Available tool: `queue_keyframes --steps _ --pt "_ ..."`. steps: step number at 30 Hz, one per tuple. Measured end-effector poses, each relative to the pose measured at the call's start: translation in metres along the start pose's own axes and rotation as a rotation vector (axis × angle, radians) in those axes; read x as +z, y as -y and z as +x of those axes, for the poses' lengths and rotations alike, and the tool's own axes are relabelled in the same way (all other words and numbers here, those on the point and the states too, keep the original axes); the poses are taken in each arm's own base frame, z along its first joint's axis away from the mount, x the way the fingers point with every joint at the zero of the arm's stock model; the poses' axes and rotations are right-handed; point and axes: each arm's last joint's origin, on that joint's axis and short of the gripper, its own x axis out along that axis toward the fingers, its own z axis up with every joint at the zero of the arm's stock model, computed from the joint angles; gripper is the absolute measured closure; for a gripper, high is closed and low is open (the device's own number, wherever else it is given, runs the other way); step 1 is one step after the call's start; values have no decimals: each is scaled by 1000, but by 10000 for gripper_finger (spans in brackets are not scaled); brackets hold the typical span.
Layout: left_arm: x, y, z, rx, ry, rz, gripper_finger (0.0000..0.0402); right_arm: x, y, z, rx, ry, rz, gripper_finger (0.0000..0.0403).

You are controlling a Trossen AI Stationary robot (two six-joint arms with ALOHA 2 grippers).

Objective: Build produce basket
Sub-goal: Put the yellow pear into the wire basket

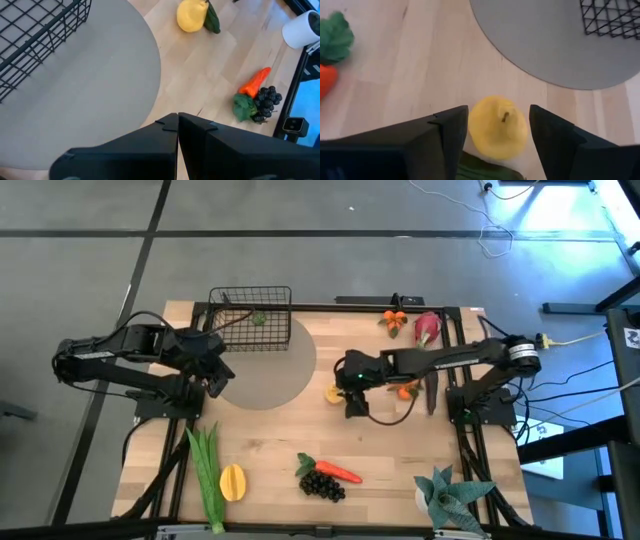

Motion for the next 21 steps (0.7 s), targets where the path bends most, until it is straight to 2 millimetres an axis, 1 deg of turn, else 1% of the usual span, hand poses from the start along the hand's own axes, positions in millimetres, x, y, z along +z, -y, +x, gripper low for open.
queue_keyframes --steps 4,8,13,21 --pt "0 0 0 0 0 0 401 -3 -1 13 3 -26 -21 210" --pt "0 0 0 1 0 0 401 -6 -1 23 6 -53 -22 232" --pt "0 0 0 1 1 0 401 -8 -1 28 6 -68 -21 260" --pt "0 0 0 1 1 0 401 -8 2 29 -39 -72 -18 289"
